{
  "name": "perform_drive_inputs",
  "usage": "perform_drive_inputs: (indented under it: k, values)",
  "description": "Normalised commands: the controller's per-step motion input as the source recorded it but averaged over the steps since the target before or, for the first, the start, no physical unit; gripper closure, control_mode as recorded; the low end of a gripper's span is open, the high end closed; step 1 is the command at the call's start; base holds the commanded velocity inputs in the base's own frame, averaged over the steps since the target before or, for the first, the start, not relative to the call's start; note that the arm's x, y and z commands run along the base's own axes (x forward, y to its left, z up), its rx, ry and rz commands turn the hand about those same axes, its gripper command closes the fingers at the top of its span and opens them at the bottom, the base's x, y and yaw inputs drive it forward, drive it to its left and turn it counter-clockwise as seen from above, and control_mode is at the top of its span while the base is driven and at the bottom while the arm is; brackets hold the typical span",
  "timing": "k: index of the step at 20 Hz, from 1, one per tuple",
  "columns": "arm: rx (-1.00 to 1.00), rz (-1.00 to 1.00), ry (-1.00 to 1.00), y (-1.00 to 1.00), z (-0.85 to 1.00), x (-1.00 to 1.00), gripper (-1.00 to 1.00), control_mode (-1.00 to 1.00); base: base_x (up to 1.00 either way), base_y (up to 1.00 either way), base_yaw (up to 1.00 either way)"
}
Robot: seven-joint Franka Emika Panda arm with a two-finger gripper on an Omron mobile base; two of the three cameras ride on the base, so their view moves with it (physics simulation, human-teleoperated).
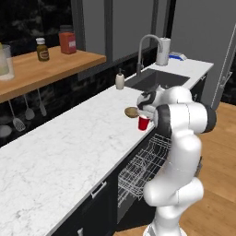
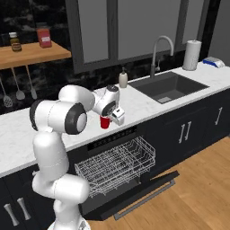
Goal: Pick up the cup and bowl from the counter, place them in the dishwasher, and close the dishwasher door.
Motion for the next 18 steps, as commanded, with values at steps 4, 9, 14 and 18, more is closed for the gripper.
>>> perform_drive_inputs:
  k: [4,9,14,18]
  values:
    - [0.0,-0.03,-0.11,-0.79,0.11,-1.0,1.0,-1.0,0.0,0.0,0.0]
    - [0.0,0.0,-0.1,-0.89,0.0,-0.85,1.0,-1.0,0.0,0.0,0.0]
    - [0.07,0.0,-0.09,-0.88,-0.02,-0.34,1.0,-1.0,0.0,0.0,0.0]
    - [0.15,0.01,-0.02,-0.73,-0.18,-0.01,1.0,-1.0,0.0,0.0,0.0]
